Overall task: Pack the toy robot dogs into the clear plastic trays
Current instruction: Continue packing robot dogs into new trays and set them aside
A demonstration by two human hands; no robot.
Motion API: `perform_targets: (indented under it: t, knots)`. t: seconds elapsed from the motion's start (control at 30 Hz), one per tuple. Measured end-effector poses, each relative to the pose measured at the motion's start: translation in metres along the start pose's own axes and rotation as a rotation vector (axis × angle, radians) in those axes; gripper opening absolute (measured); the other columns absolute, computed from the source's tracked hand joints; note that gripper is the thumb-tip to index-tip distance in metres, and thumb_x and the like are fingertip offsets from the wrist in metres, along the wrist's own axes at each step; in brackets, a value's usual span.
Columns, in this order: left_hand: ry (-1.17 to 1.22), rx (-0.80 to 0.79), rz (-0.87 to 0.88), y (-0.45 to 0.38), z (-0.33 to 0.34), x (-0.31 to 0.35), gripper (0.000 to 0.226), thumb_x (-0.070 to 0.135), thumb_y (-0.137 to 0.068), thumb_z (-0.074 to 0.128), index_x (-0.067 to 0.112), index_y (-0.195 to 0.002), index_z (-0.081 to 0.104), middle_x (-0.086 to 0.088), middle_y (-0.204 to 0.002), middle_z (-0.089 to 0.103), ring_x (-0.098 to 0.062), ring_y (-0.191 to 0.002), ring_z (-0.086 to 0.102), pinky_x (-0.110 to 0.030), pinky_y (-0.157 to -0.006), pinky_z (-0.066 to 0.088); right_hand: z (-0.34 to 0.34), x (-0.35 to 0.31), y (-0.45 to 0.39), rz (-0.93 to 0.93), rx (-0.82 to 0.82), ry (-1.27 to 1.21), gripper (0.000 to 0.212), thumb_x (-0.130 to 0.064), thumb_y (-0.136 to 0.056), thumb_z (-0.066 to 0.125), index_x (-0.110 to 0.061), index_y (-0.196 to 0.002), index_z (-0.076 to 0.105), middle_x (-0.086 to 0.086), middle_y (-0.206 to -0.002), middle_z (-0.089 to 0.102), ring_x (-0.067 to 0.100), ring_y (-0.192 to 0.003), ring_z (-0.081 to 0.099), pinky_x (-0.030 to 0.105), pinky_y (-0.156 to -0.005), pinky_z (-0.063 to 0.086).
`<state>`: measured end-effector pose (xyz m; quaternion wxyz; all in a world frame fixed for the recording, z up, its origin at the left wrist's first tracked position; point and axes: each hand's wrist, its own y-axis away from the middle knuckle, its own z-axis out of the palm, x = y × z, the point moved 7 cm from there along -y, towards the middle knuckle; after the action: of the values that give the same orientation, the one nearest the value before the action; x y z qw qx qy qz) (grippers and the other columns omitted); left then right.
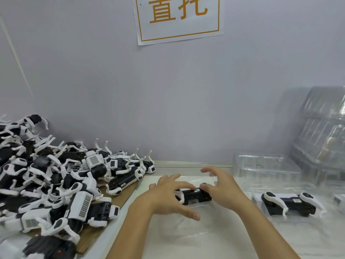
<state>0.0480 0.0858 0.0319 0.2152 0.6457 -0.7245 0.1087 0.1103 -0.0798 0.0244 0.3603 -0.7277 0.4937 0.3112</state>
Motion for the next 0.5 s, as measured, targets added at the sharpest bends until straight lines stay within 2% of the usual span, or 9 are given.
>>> perform_targets:
  t: [0.1,0.2,0.3,0.4,0.43,0.5]
  knots:
    - [-0.112,0.022,-0.006,-0.006,0.005,0.008,0.076,0.075,-0.060,0.076,0.054,-0.126,0.046,0.015,-0.161,0.012,-0.010,-0.148,-0.001,-0.051,-0.118,0.001,0.001,0.001,-0.001,0.010,-0.012,0.011,0.037,-0.021,-0.090,0.069,-0.036,-0.121,0.056,-0.008,-0.120,0.045,0.009,-0.109,0.044,0.022,-0.093,0.035]
    - [-0.175,0.076,0.018,-0.012,0.011,0.016,0.068,0.076,-0.064,0.071,0.042,-0.117,0.045,0.011,-0.150,0.028,-0.018,-0.148,0.009,-0.057,-0.118,-0.002,0.002,0.002,-0.001,0.013,-0.020,0.010,0.035,-0.023,-0.090,0.068,-0.038,-0.118,0.055,-0.008,-0.120,0.044,0.009,-0.109,0.043,0.023,-0.091,0.035]
    - [-0.206,0.168,0.062,-0.013,0.009,0.019,0.063,0.078,-0.063,0.068,0.042,-0.109,0.046,0.014,-0.128,0.040,-0.018,-0.133,0.028,-0.046,-0.119,0.005,0.002,0.001,-0.001,0.011,-0.021,0.005,0.033,-0.023,-0.090,0.069,-0.039,-0.116,0.055,-0.008,-0.119,0.045,0.009,-0.109,0.044,0.023,-0.088,0.035]
    - [-0.194,0.187,0.071,-0.013,0.008,0.018,0.063,0.079,-0.059,0.067,0.045,-0.107,0.045,0.015,-0.121,0.041,-0.016,-0.118,0.031,-0.033,-0.101,0.027,0.001,0.001,0.000,0.008,-0.020,-0.005,0.033,-0.023,-0.089,0.070,-0.041,-0.113,0.054,-0.010,-0.118,0.045,0.008,-0.108,0.044,0.022,-0.083,0.036]
    - [-0.180,0.179,0.069,-0.014,0.009,0.018,0.064,0.079,-0.058,0.067,0.045,-0.107,0.045,0.016,-0.122,0.040,-0.016,-0.120,0.031,-0.032,-0.098,0.028,0.001,0.001,0.000,0.008,-0.020,-0.010,0.033,-0.023,-0.089,0.070,-0.041,-0.112,0.055,-0.010,-0.118,0.046,0.007,-0.108,0.044,0.022,-0.083,0.037]
    - [-0.145,0.146,0.059,-0.014,0.011,0.016,0.068,0.081,-0.053,0.066,0.047,-0.107,0.045,0.014,-0.132,0.037,-0.017,-0.130,0.025,-0.033,-0.102,0.025,0.001,0.000,0.000,0.008,-0.020,-0.018,0.033,-0.023,-0.089,0.070,-0.042,-0.111,0.055,-0.009,-0.119,0.046,0.007,-0.109,0.044,0.023,-0.085,0.037]
